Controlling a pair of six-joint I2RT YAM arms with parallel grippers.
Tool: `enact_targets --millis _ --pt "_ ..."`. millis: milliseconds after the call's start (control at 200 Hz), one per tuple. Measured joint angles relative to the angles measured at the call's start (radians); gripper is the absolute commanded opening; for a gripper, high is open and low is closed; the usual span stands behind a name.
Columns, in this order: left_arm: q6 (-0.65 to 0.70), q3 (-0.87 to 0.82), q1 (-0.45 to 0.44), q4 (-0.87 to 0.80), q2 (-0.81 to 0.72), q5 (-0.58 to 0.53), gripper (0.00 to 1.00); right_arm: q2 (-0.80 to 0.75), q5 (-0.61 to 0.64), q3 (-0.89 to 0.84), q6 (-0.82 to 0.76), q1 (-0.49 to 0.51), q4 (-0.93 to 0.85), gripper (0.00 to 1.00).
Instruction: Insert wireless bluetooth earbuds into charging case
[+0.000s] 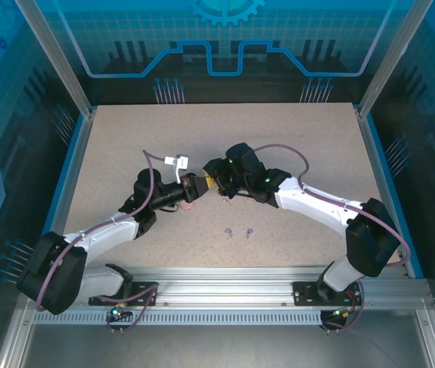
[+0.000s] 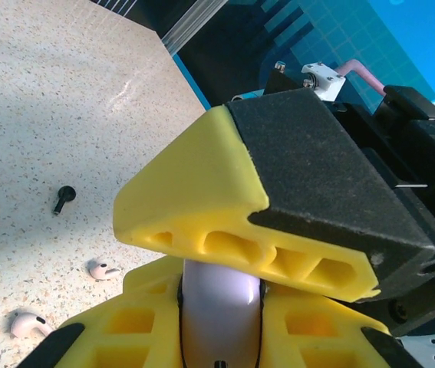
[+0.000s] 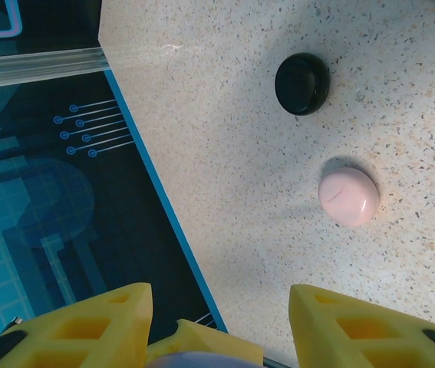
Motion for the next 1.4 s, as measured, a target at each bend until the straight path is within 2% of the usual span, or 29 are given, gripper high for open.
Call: enact_targets --millis 210,445,580,755,790,895,940,1151,1246,1401 --pt "-0.015 -0.012 -0.004 0.025 -0.005 -0.022 0.06 0.0 0.0 0.0 0.012 0.0 0.008 0.32" --pt "-0.045 -0.04 -0.014 0.066 -0.013 -0.057 0.06 0.003 0.001 0.0 0.024 0.004 0.009 0.32" --pt "-0.061 -0.052 -0.024 0.082 -0.021 -0.088 0.0 0.004 0.0 0.0 0.03 0.005 0.014 0.31" --pt "-0.068 -0.063 -0.035 0.101 -0.026 -0.121 0.0 0.004 0.001 0.0 0.037 0.005 0.016 0.32" --pt "-0.07 -0.064 -0.037 0.103 -0.026 -0.126 0.0 0.005 0.001 0.0 0.037 0.006 0.017 0.37" --pt "-0.071 -0.064 -0.039 0.11 -0.026 -0.137 0.0 0.005 0.004 0.0 0.035 0.005 0.025 0.76" --pt "-0.074 -0.064 -0.039 0.107 -0.027 -0.15 0.0 0.004 0.011 0.0 0.027 0.002 0.024 0.84" --pt "-0.042 -0.043 -0.032 0.005 -0.044 -0.142 0.0 -0.081 0.031 -0.032 -0.119 -0.086 -0.021 0.93" --pt "-0.007 0.002 -0.026 -0.06 -0.044 -0.101 0.0 -0.178 -0.004 -0.062 -0.257 -0.164 -0.038 0.94" --pt "0.05 0.076 0.003 -0.14 -0.04 -0.004 0.0 -0.297 -0.108 -0.094 -0.592 -0.28 -0.056 0.92"
